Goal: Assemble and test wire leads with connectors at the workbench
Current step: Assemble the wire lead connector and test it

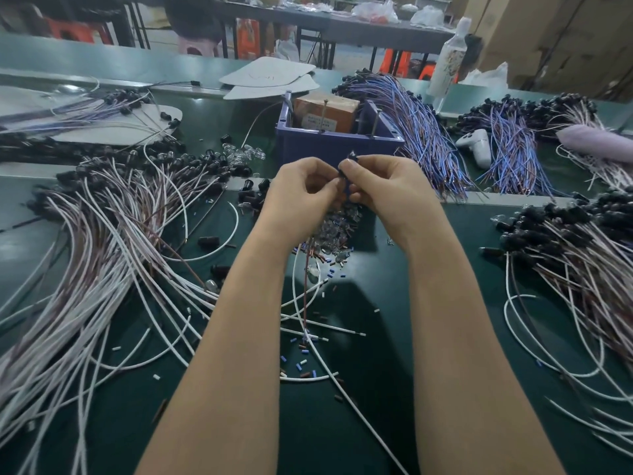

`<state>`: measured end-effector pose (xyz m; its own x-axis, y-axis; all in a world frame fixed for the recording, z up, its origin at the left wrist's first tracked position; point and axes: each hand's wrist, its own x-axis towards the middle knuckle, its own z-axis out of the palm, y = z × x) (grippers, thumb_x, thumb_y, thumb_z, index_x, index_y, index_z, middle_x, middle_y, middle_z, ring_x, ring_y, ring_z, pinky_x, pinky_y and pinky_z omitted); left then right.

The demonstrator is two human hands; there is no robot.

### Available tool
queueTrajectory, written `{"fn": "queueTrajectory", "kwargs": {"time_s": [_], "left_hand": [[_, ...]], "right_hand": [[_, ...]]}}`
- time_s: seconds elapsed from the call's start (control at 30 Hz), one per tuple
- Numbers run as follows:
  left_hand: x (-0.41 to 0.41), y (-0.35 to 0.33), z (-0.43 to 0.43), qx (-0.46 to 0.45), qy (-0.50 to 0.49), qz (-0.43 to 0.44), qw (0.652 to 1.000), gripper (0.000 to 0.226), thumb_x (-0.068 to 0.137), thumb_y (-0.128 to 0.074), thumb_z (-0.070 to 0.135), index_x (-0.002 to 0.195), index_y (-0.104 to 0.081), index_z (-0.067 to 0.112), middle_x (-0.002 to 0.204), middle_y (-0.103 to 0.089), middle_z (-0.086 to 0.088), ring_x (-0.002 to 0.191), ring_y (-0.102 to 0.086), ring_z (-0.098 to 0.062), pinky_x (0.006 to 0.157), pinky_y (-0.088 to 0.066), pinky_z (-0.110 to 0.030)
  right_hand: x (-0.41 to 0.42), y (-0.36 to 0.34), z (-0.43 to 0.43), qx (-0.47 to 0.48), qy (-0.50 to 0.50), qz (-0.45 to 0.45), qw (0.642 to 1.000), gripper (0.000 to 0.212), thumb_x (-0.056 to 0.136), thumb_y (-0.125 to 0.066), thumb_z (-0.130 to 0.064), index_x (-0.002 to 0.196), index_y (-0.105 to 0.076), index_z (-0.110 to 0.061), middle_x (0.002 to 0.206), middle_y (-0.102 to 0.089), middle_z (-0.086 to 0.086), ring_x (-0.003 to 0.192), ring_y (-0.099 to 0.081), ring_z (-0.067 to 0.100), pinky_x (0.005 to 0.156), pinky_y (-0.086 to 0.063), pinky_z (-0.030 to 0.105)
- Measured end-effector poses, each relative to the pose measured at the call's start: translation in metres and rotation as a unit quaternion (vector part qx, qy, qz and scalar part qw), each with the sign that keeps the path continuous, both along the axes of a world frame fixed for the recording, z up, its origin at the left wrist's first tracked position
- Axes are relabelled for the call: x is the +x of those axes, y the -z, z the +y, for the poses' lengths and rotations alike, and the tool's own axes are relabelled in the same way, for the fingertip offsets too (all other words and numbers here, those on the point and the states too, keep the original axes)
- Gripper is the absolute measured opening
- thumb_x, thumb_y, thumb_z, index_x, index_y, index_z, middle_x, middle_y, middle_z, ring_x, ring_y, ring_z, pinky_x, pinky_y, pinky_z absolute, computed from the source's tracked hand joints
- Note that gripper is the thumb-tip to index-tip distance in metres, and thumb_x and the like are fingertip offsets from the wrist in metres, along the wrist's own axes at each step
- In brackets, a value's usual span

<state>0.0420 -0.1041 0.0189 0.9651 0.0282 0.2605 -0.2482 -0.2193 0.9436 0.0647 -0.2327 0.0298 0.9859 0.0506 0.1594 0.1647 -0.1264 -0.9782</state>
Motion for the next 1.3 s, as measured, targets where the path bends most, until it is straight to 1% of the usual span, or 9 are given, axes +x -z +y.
{"fn": "queueTrajectory", "kwargs": {"time_s": [0.13,0.3,0.37,0.53,0.77,0.93,1.03,1.17,1.3], "left_hand": [[0.0,0.002,-0.003,-0.071,0.0,0.017,0.997,0.006,0.092,-0.059,0.004,0.094,-0.063,0.001,0.076,-0.068,-0.006,0.062,-0.065,-0.005,0.066,-0.055,-0.016],[0.002,0.004,-0.003,-0.115,0.017,0.059,0.991,0.006,0.093,-0.059,0.01,0.09,-0.063,0.006,0.084,-0.072,-0.012,0.07,-0.069,-0.011,0.065,-0.055,-0.018],[0.002,0.004,-0.002,-0.116,0.018,0.061,0.991,0.008,0.093,-0.059,0.01,0.085,-0.061,0.009,0.079,-0.072,-0.008,0.066,-0.07,-0.009,0.062,-0.055,-0.018],[0.004,0.006,-0.002,-0.09,0.015,0.059,0.994,0.01,0.094,-0.056,0.009,0.085,-0.06,0.008,0.083,-0.073,-0.011,0.075,-0.073,-0.018,0.075,-0.059,-0.029],[0.005,0.01,-0.003,-0.067,-0.005,0.058,0.996,0.011,0.095,-0.055,0.01,0.084,-0.06,0.008,0.081,-0.073,-0.008,0.071,-0.072,-0.014,0.065,-0.056,-0.023],[0.008,0.013,-0.006,-0.054,-0.01,0.05,0.997,0.01,0.094,-0.055,0.009,0.085,-0.061,0.009,0.084,-0.073,-0.01,0.077,-0.073,-0.02,0.082,-0.058,-0.04],[0.009,0.015,-0.007,-0.062,-0.021,0.053,0.996,0.013,0.093,-0.056,0.008,0.082,-0.061,0.01,0.083,-0.073,-0.01,0.076,-0.073,-0.021,0.084,-0.057,-0.043],[0.009,0.017,-0.007,-0.074,-0.021,0.059,0.995,0.013,0.094,-0.056,0.007,0.082,-0.062,0.01,0.081,-0.073,-0.009,0.075,-0.073,-0.021,0.08,-0.058,-0.039],[0.008,0.018,-0.004,-0.078,-0.024,0.066,0.995,0.015,0.094,-0.056,0.007,0.08,-0.061,0.011,0.078,-0.073,-0.006,0.071,-0.073,-0.018,0.072,-0.059,-0.031]], "right_hand": [[0.001,0.0,0.0,0.008,0.001,-0.007,1.0,0.006,0.087,-0.069,-0.017,0.089,-0.068,-0.011,0.075,-0.067,0.0,0.061,-0.06,0.005,0.062,-0.05,0.019],[0.002,0.0,0.0,-0.009,0.028,-0.028,0.999,0.003,0.087,-0.068,-0.017,0.086,-0.068,-0.014,0.069,-0.067,-0.004,0.055,-0.06,0.001,0.061,-0.052,0.019],[0.002,-0.001,0.0,-0.021,0.036,-0.035,0.999,0.007,0.087,-0.068,-0.018,0.091,-0.068,-0.012,0.07,-0.066,-0.004,0.054,-0.059,-0.001,0.06,-0.051,0.018],[0.0,-0.001,0.001,-0.039,0.046,-0.052,0.997,0.003,0.089,-0.066,-0.016,0.09,-0.067,-0.013,0.072,-0.065,-0.003,0.05,-0.058,-0.002,0.056,-0.051,0.016],[0.003,0.001,0.004,-0.051,0.047,-0.049,0.996,0.004,0.087,-0.067,-0.015,0.088,-0.067,-0.01,0.071,-0.063,-0.002,0.049,-0.057,-0.003,0.055,-0.05,0.016],[0.006,0.004,0.002,-0.054,0.054,-0.024,0.997,0.012,0.085,-0.071,-0.019,0.088,-0.067,-0.009,0.073,-0.064,0.0,0.053,-0.057,0.0,0.053,-0.048,0.014],[0.005,0.006,0.003,-0.069,0.04,-0.02,0.997,0.011,0.085,-0.071,-0.018,0.075,-0.065,-0.015,0.066,-0.063,-0.003,0.047,-0.056,-0.003,0.05,-0.047,0.012],[0.004,0.007,0.004,-0.066,0.031,-0.018,0.997,0.017,0.085,-0.07,-0.015,0.07,-0.063,-0.018,0.061,-0.062,-0.005,0.044,-0.055,-0.005,0.048,-0.044,0.01],[0.005,0.01,0.006,-0.055,0.024,-0.009,0.998,0.008,0.086,-0.069,-0.014,0.079,-0.067,-0.01,0.063,-0.062,-0.003,0.044,-0.054,-0.005,0.047,-0.044,0.01]]}}
